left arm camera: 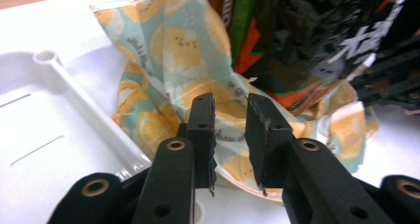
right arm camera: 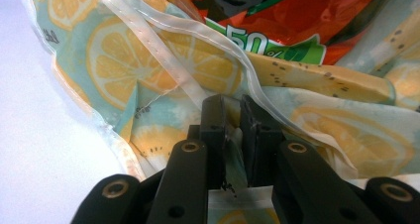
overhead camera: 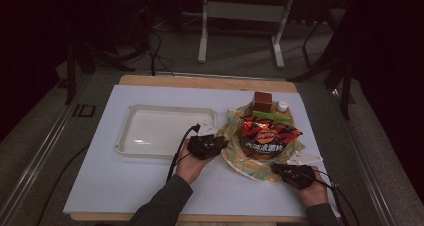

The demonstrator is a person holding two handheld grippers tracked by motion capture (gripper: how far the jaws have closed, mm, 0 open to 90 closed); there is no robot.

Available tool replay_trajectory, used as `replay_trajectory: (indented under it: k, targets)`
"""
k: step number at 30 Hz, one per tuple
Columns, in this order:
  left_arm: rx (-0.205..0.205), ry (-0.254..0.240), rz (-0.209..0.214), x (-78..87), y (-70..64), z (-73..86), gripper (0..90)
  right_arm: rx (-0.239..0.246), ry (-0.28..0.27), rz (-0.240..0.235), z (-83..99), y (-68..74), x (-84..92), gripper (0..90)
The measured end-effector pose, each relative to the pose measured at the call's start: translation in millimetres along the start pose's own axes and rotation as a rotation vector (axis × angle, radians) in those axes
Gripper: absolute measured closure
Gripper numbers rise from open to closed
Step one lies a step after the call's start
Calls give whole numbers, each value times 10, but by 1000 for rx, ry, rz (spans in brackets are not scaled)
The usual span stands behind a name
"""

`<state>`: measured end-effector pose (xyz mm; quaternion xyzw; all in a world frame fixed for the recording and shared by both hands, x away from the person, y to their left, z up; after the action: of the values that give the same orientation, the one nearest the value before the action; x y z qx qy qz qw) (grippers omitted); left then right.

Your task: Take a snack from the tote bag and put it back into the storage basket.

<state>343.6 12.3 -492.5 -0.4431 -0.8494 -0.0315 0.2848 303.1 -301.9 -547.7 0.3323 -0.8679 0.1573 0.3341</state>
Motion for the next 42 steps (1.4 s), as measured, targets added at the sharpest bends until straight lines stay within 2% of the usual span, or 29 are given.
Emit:
replay_trajectory:
  k: [4,7,20,23,28,42]
  targets:
    - [-26,0,31,20,-31,-38,681,-1,-6,-4,4,-2,-2,807]
    - [-29,-10,48,39,-59,-79,662,-1,-7,-4,6,-2,-2,807]
    - [-35,-38,70,77,-123,-241,562,-3,-18,-15,25,-13,3,803]
    - [-48,-46,89,74,-167,-288,527,-3,-19,-16,27,-13,4,803]
    - [-64,-48,89,50,-221,-339,485,-3,-20,-17,29,-14,5,801]
    - [-87,-64,104,-71,-373,-530,469,-7,-24,-26,35,-19,9,795]
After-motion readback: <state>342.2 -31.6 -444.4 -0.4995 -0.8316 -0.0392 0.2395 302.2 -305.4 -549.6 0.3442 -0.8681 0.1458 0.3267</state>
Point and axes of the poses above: each handheld gripper's, and its own axes: x roughly backward along the jaws, z roughly out of its underside, y roughly to its left, the point moved 2 cm from there along -x, roughly forward along the jaws, and after that the axes turned 3 degrees about z, right-handed, at the moved point
